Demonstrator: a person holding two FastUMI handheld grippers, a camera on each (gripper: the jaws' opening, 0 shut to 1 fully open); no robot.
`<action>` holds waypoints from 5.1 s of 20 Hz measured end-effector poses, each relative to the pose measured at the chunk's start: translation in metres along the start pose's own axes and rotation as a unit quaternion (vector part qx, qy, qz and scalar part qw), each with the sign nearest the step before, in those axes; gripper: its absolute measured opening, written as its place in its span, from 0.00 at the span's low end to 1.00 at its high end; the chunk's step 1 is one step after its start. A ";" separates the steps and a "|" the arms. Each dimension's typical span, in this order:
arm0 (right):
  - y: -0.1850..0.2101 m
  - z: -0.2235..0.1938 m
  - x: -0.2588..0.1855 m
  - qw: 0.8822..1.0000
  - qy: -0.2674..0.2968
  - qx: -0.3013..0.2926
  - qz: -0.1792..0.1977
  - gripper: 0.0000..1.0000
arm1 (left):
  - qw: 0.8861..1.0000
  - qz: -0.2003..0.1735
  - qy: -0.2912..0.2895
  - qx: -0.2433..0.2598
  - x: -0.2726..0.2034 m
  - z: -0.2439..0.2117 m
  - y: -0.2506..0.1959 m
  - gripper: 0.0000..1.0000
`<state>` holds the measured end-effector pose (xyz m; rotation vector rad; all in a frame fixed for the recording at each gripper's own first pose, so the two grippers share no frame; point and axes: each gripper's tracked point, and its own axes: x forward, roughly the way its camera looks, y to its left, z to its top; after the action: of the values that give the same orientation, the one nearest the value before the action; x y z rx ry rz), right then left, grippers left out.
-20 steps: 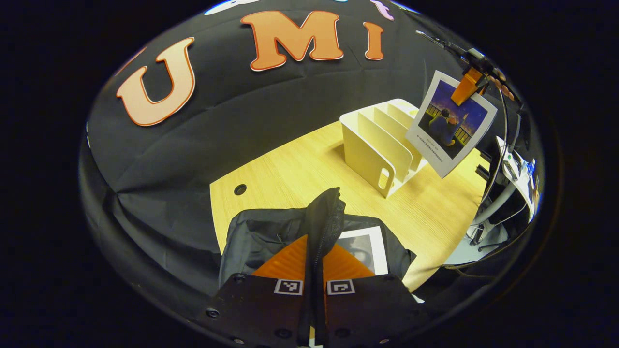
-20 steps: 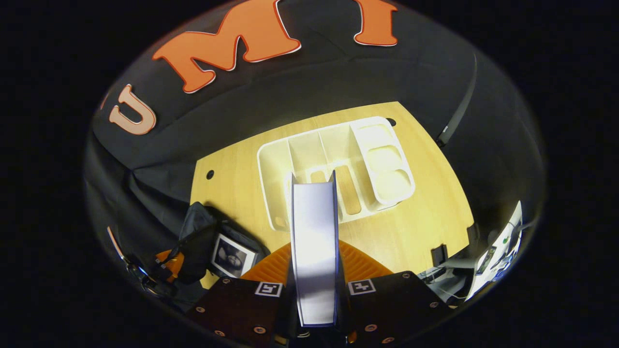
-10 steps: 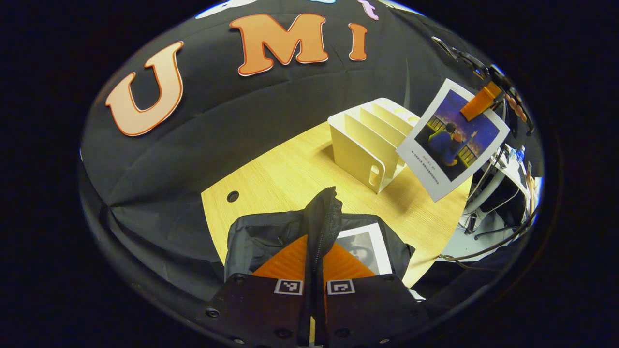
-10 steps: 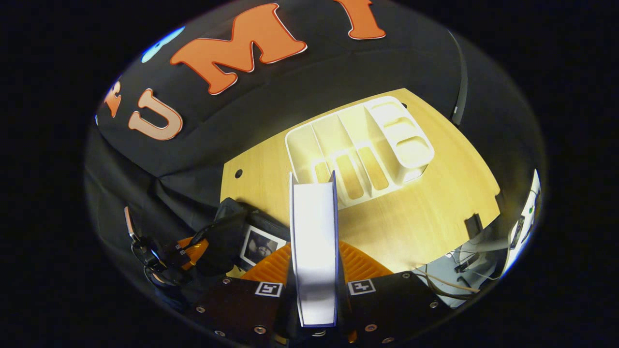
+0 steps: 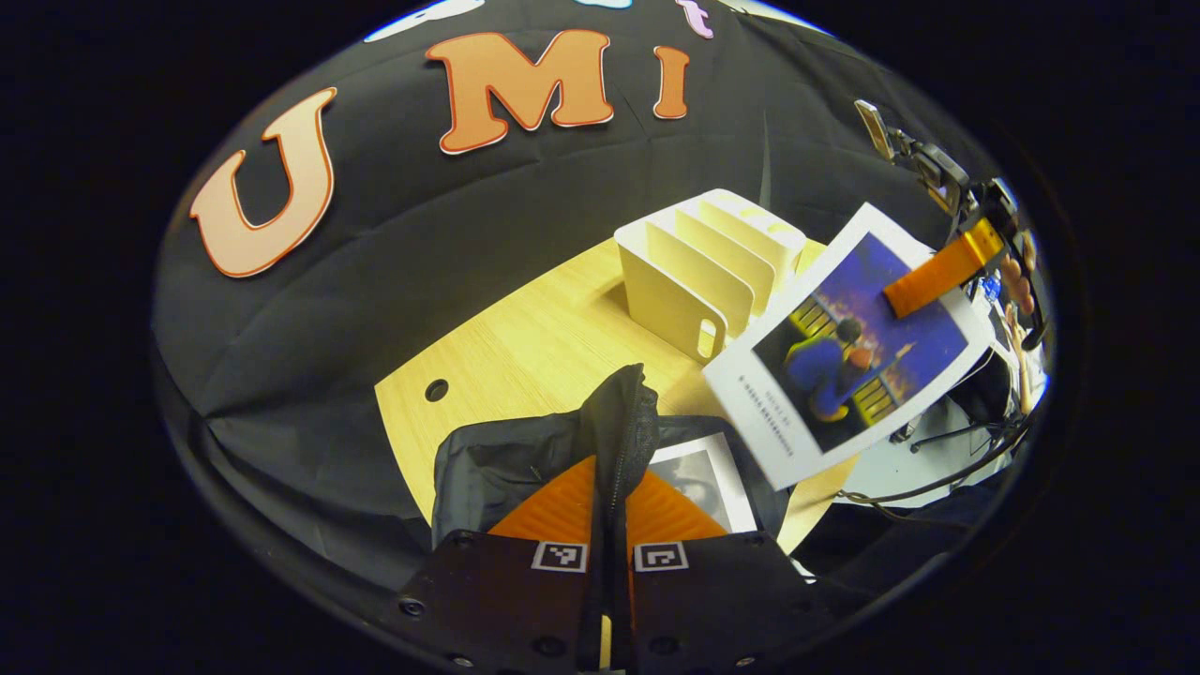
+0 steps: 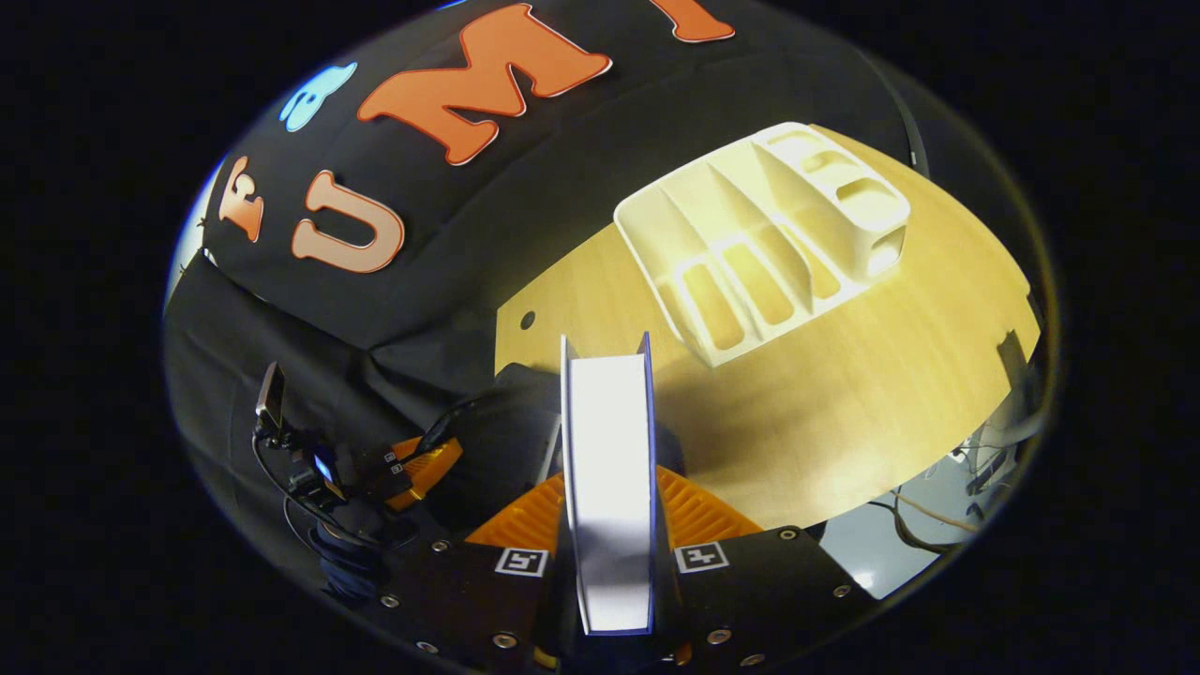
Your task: Open the schoolbag, grab two books from the bookshelf and put them into the schoolbag.
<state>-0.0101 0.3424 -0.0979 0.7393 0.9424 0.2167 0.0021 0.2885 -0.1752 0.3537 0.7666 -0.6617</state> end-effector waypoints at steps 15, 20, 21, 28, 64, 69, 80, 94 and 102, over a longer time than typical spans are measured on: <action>0.050 -0.051 0.134 0.988 -0.004 0.099 0.116 0.33 | 0.999 -0.002 -0.014 -0.033 0.009 0.006 -0.007 0.04; 0.055 -0.063 0.155 0.981 -0.009 0.143 0.132 0.33 | 0.999 -0.007 -0.015 -0.052 0.016 0.011 -0.015 0.05; 0.056 -0.065 0.158 0.980 -0.012 0.149 0.134 0.33 | 0.998 -0.007 -0.016 -0.056 0.017 0.012 -0.017 0.04; 0.060 -0.085 0.173 0.972 -0.026 0.181 0.148 0.33 | 0.997 -0.010 -0.011 -0.073 0.028 0.017 -0.032 0.05; -0.092 -0.005 0.043 0.995 0.077 -0.038 0.060 0.97 | 0.988 0.122 0.059 -0.078 0.061 -0.031 -0.103 0.62; -0.110 0.032 0.016 0.994 0.053 -0.067 0.068 0.97 | 0.982 0.139 0.031 -0.126 0.062 -0.004 -0.138 0.98; -0.105 0.156 -0.096 0.963 -0.142 -0.222 0.052 0.97 | 0.948 0.193 -0.186 -0.172 0.015 0.174 -0.182 1.00; -0.080 0.219 -0.185 0.869 -0.380 -0.317 0.006 0.97 | 0.881 0.275 -0.337 -0.187 -0.038 0.269 -0.199 0.99; -0.082 0.213 -0.169 0.845 -0.430 -0.317 -0.029 0.97 | 0.865 0.288 -0.373 -0.170 -0.045 0.262 -0.213 1.00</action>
<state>0.0486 0.0995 0.0371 0.1285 -0.0008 0.1060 -0.0266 0.0130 0.0220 -0.0249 0.0007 -0.0522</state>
